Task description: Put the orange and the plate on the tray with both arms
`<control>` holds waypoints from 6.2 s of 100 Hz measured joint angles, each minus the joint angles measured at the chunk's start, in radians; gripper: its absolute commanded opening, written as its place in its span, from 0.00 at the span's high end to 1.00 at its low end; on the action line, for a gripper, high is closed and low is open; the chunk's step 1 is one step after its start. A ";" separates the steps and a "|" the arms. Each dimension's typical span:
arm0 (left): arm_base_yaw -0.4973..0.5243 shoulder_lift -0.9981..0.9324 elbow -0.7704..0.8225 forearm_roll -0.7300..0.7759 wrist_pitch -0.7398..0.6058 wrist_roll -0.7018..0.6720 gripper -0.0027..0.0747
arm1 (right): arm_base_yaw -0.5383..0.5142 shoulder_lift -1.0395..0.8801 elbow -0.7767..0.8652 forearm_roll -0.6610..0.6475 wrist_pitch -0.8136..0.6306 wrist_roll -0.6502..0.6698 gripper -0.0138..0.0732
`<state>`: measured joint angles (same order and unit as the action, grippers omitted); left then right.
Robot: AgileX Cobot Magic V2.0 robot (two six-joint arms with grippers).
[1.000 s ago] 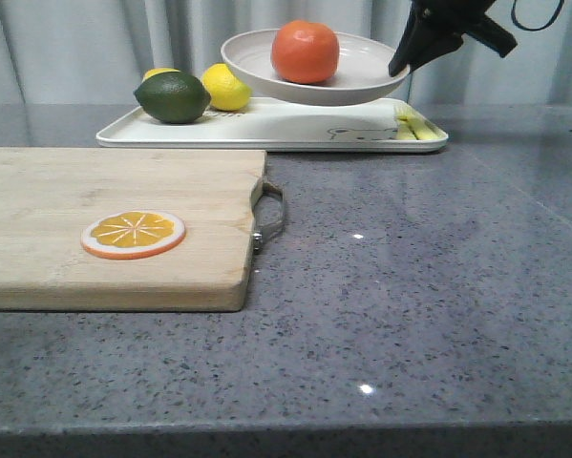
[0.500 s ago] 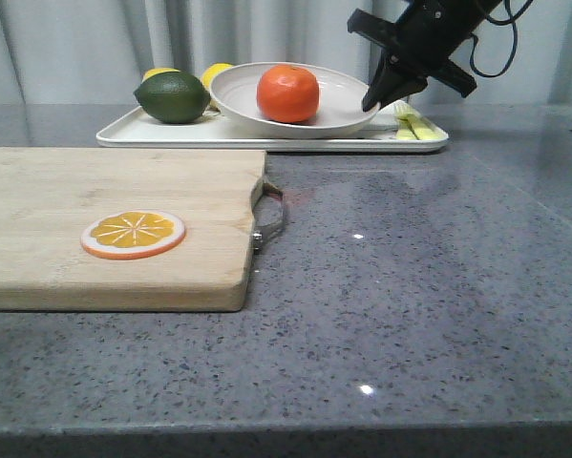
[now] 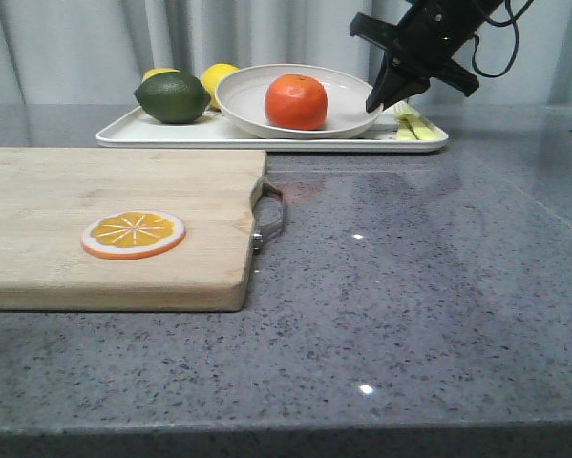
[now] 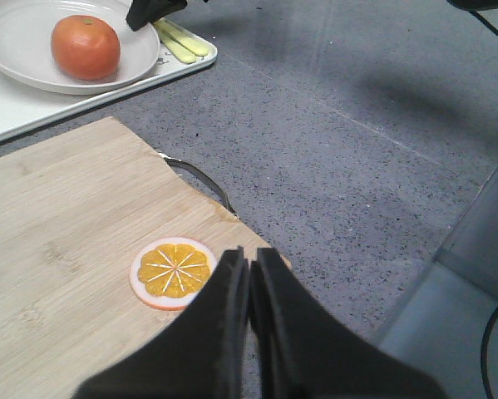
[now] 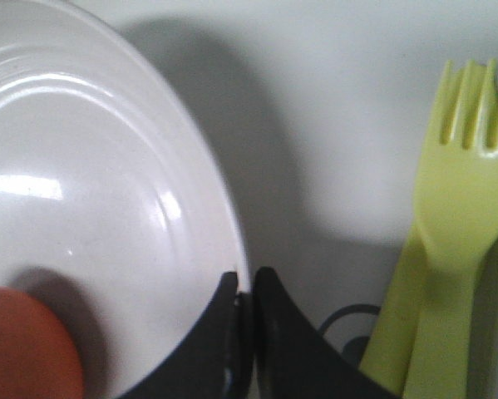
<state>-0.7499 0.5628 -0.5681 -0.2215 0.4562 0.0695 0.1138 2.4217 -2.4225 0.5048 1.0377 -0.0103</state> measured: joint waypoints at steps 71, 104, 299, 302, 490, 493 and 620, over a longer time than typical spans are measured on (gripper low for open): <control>0.000 0.000 0.000 0.000 0.000 0.000 0.99 | 0.000 0.000 0.000 0.000 -0.001 0.002 0.51; 0.000 0.000 0.000 0.000 0.000 0.000 0.99 | 0.000 -0.048 0.000 -0.010 0.081 0.002 0.66; 0.000 0.000 0.045 -0.015 -0.001 0.000 0.99 | 0.039 -1.176 1.289 -0.155 -0.238 -0.144 0.92; 0.000 0.000 0.046 -0.019 -0.004 0.000 0.99 | 0.039 -1.203 1.317 -0.155 -0.255 -0.147 0.92; 0.000 -0.190 0.160 -0.048 -0.045 0.027 0.99 | 0.039 -2.193 2.061 -0.145 -0.490 -0.221 0.92; 0.000 -0.190 0.160 -0.048 -0.045 0.027 0.99 | 0.039 -2.193 2.061 -0.145 -0.490 -0.221 0.92; 0.578 -0.460 0.487 0.055 -0.422 0.020 0.99 | 0.039 -2.193 2.065 -0.143 -0.490 -0.223 0.92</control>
<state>-0.1722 0.1024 -0.0812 -0.1663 0.0339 0.0899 0.1531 0.2290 -0.3577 0.3616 0.5481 -0.2329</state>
